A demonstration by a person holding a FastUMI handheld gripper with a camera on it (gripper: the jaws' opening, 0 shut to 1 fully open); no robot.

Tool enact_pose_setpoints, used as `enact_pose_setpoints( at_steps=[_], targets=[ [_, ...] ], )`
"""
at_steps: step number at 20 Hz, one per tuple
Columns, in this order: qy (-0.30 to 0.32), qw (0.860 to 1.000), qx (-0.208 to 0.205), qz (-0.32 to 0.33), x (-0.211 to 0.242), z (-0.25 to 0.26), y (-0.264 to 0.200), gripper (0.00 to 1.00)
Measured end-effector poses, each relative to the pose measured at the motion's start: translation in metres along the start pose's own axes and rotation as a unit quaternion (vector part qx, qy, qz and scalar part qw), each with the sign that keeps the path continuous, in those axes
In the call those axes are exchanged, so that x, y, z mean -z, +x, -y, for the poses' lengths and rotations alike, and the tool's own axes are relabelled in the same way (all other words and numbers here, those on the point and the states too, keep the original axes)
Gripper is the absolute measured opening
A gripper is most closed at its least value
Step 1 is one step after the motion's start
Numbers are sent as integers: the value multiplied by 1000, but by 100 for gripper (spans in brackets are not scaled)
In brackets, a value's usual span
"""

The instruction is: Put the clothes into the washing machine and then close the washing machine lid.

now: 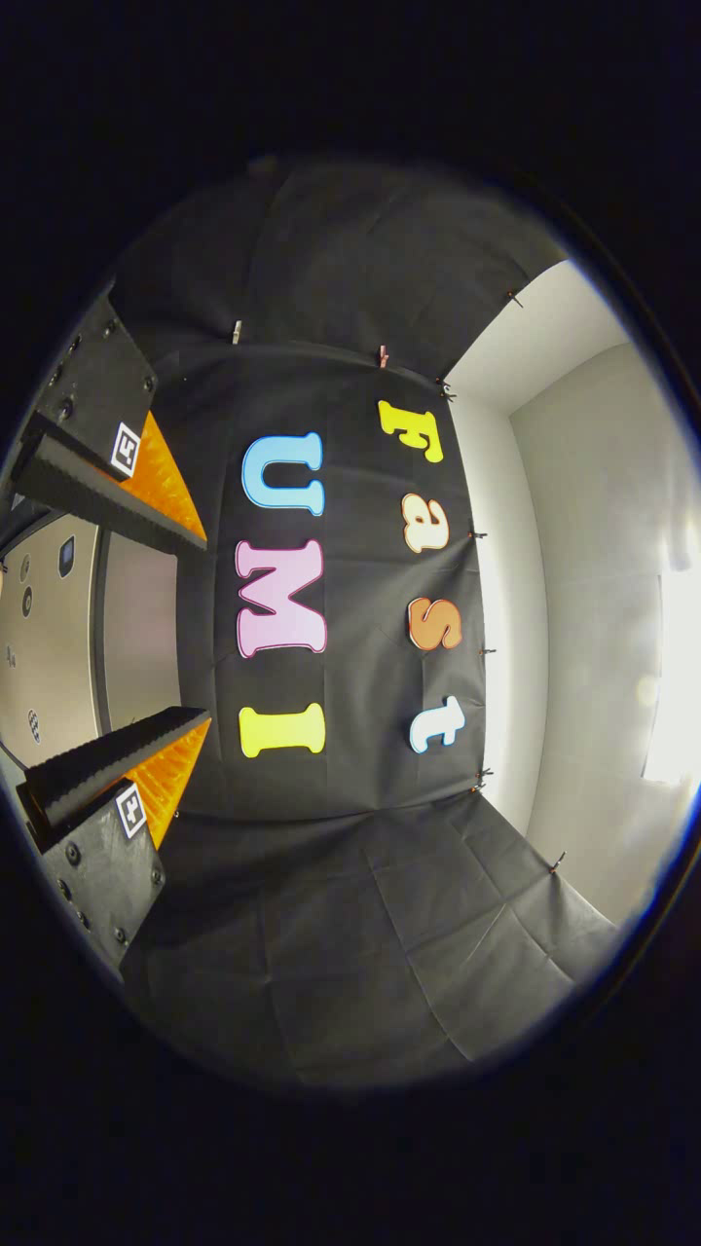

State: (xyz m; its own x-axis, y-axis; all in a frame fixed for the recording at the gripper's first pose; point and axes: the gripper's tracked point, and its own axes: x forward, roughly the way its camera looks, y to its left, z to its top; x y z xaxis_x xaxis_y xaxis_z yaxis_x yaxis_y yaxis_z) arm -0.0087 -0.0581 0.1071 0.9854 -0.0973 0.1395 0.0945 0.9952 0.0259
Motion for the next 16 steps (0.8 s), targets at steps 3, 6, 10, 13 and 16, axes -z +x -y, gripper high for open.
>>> enact_pose_setpoints(
  at_steps=[3, 6, 10, 13, 16],
  targets=[
    [1, 1000, 3, -5, 2, 7, 1, 98],
    [3, 1000, 5, -9, 5, 10, 3, 98],
    [5, 1000, 2, -7, 4, 7, 1, 98],
    [6, 1000, -1, -4, 3, 3, 1, 98],
    [9, 1000, 6, -5, 2, 6, 0, 98]
  ],
)
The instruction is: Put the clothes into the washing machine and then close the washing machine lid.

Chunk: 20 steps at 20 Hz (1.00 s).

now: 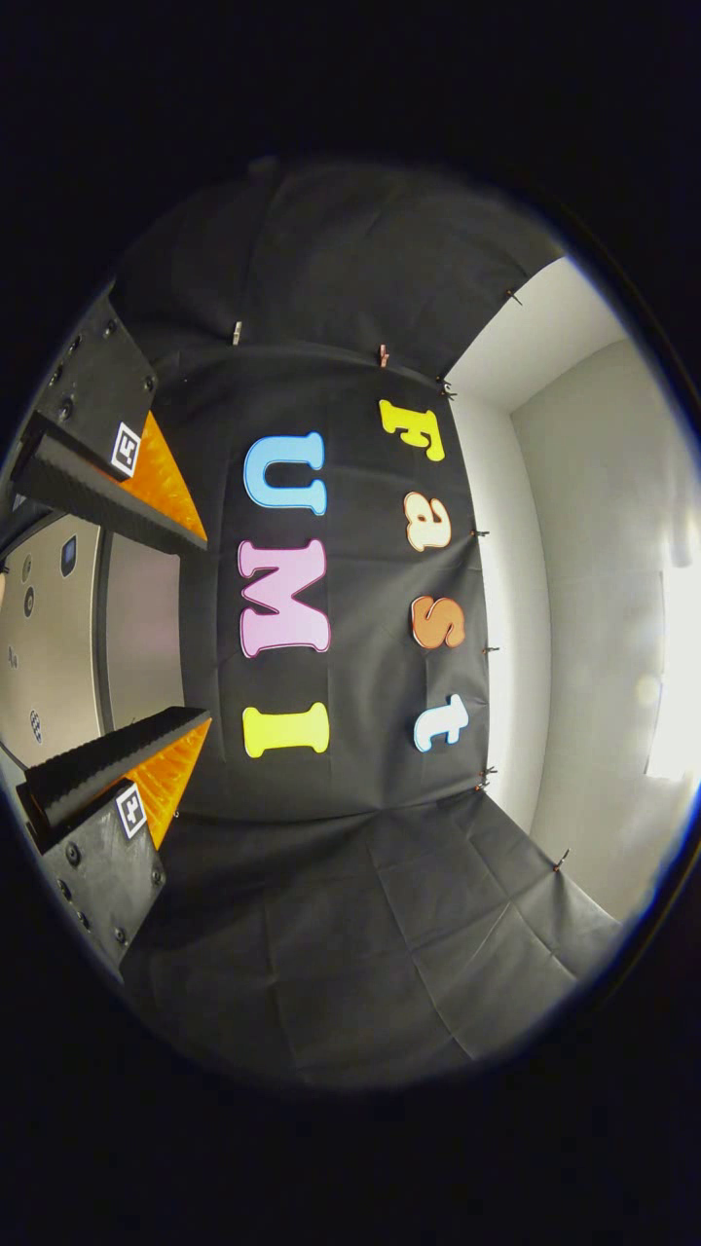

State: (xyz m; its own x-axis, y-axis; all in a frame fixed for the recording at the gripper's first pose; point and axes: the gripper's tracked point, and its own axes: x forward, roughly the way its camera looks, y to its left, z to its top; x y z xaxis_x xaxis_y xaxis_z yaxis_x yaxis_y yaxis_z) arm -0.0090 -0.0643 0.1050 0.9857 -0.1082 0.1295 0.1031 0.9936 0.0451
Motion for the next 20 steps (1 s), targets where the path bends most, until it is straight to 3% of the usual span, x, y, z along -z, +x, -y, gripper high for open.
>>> enact_pose_setpoints(
  at_steps=[20],
  targets=[
    [-2, 1000, 8, -12, 10, 0, 1, 98]
  ],
)
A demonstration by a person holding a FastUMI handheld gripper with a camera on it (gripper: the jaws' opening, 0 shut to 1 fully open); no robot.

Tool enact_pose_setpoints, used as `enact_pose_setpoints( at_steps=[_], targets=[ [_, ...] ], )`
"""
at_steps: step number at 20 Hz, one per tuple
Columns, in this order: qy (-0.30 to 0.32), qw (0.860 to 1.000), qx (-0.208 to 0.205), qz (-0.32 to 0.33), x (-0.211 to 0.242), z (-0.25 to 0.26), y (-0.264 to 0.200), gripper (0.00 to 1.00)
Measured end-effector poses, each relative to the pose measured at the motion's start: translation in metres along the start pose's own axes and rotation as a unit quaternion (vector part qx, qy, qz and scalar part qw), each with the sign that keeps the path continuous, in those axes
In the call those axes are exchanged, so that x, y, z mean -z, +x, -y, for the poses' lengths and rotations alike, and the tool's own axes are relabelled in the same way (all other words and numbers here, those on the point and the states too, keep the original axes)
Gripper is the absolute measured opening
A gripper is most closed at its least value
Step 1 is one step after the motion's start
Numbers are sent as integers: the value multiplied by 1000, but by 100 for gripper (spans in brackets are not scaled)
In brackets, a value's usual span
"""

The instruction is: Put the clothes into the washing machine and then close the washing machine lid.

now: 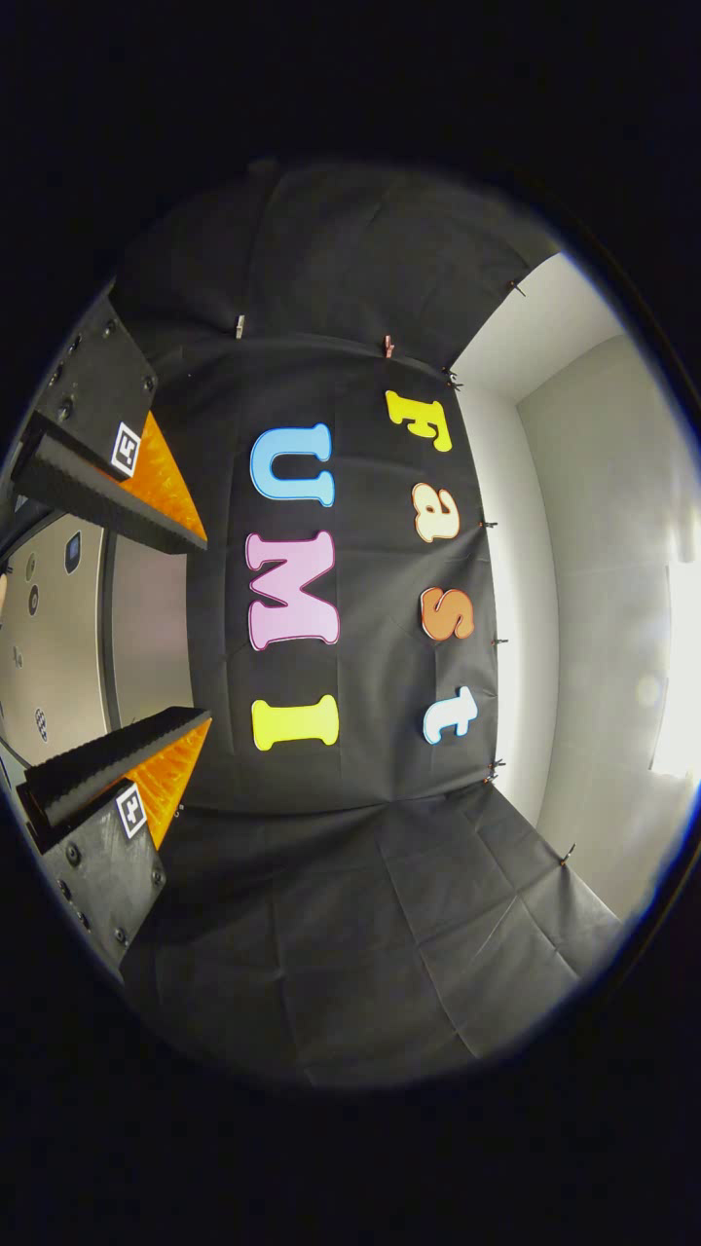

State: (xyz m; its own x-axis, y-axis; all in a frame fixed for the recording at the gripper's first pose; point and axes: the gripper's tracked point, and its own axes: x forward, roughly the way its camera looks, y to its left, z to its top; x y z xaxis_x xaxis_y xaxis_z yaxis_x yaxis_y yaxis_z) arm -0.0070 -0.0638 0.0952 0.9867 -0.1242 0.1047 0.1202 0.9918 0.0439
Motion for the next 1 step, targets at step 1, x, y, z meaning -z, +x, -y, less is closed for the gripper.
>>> enact_pose_setpoints(
  at_steps=[1],
  targets=[
    [0, 1000, -1, 0, 0, -2, 0, 98]
  ],
)
